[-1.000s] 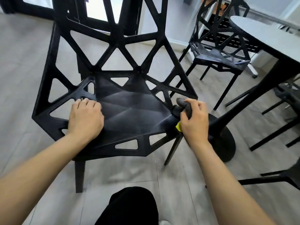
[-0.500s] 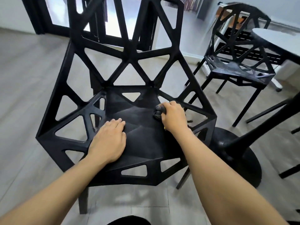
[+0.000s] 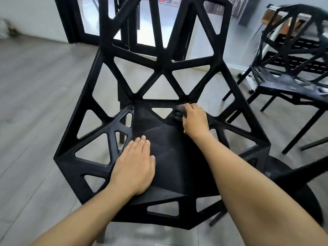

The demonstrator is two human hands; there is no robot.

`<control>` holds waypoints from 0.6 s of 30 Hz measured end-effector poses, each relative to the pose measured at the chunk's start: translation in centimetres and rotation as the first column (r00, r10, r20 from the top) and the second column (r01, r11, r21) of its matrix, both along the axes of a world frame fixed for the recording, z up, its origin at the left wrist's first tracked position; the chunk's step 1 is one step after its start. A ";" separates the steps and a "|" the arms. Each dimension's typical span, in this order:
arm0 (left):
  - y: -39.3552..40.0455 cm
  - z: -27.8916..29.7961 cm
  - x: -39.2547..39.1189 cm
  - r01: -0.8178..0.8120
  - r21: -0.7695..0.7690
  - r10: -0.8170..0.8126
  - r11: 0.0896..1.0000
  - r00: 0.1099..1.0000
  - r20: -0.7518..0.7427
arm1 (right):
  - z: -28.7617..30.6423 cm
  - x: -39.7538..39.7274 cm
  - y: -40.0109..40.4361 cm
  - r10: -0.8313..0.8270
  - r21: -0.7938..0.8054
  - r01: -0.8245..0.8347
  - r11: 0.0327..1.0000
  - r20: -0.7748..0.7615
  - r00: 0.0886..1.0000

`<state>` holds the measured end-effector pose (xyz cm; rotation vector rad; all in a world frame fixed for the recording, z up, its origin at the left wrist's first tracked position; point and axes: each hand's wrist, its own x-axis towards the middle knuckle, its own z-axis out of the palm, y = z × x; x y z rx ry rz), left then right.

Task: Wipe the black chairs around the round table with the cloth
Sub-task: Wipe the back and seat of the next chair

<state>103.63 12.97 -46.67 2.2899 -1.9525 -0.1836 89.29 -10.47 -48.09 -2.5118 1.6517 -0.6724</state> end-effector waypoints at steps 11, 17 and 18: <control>0.4 0.4 -0.4 -0.033 -0.107 0.017 0.994 0.989 -0.146 | -0.5 3.2 2.1 0.252 -0.026 -0.252 0.967 0.021 0.967; 0.8 0.8 -0.9 -0.146 -0.206 0.081 0.968 0.952 -0.294 | -1.0 7.8 1.2 0.310 0.009 -0.311 0.950 0.069 0.948; 0.8 0.7 -0.9 -0.150 -0.208 0.083 0.967 0.950 -0.301 | -0.8 7.5 1.1 0.345 0.036 -0.349 0.936 0.087 0.935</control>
